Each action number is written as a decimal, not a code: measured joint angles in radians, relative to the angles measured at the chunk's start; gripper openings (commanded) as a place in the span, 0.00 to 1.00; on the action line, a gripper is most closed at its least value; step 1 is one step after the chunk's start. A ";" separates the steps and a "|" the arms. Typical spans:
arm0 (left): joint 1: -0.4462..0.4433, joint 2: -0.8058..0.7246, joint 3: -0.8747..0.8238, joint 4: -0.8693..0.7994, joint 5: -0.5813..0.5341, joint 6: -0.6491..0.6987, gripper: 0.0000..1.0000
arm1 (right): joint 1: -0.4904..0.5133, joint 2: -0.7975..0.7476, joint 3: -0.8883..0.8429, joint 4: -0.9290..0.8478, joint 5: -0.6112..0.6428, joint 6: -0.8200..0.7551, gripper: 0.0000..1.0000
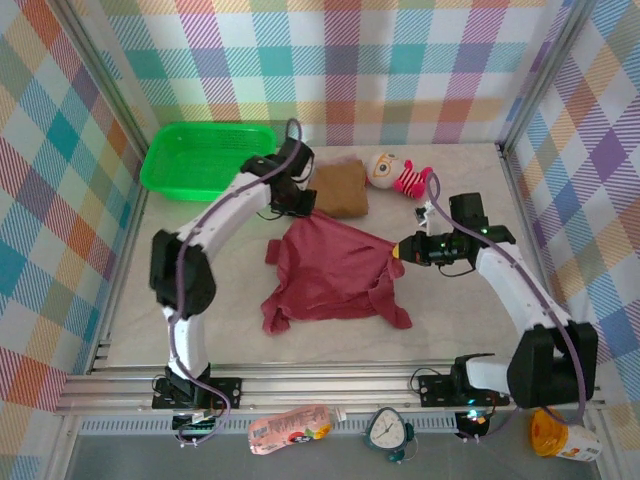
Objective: Fold and stack the tank tops
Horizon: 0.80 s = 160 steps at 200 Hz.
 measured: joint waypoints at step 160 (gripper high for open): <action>-0.275 -0.108 -0.463 0.116 0.022 -0.422 0.46 | -0.036 0.272 0.048 0.005 0.391 -0.125 0.51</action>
